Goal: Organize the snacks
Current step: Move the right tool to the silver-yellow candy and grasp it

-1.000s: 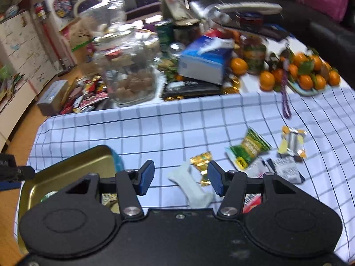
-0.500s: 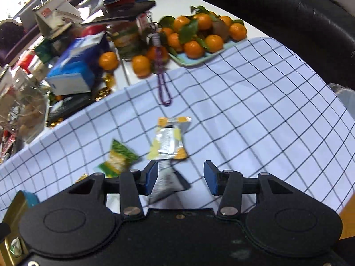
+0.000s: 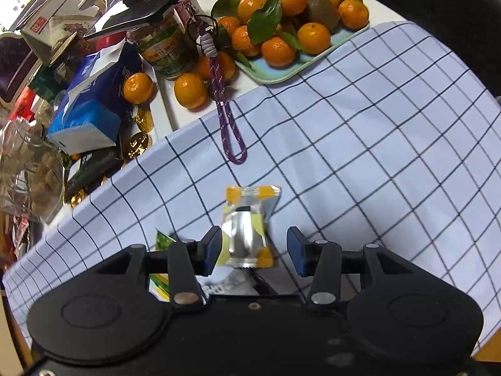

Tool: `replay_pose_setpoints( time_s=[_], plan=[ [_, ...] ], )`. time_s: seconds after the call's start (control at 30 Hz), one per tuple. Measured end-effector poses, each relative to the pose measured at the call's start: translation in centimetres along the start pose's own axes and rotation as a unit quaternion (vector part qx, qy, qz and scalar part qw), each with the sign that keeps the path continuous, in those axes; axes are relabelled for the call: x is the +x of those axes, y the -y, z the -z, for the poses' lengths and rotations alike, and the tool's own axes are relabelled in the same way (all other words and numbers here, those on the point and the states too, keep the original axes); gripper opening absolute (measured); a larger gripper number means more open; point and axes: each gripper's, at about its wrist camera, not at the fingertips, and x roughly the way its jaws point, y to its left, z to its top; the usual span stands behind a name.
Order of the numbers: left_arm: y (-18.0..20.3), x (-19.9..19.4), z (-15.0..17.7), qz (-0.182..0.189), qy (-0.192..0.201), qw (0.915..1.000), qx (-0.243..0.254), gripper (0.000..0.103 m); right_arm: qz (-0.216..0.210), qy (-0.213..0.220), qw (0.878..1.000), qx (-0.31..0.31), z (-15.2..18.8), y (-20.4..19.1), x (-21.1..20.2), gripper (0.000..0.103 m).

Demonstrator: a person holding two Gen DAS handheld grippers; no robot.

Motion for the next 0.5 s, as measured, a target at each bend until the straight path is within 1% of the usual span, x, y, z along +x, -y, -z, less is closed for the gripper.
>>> replay_pose_setpoints(
  time_s=[0.1, 0.17, 0.5],
  plan=[
    [0.1, 0.1, -0.1, 0.003, -0.001, 1.0, -0.002, 0.046, 0.004, 0.003, 1.0, 0.006, -0.2, -0.6, 0.8, 0.048],
    [0.2, 0.1, -0.1, 0.004, -0.002, 1.0, -0.002, 0.046, 0.008, -0.003, 1.0, 0.012, -0.5, -1.0, 1.4, 0.048],
    [0.2, 0.3, 0.0, 0.004, -0.006, 1.0, 0.001, 0.046, 0.049, -0.006, 0.998, 0.034, -0.5, -2.0, 3.4, 0.048]
  ],
)
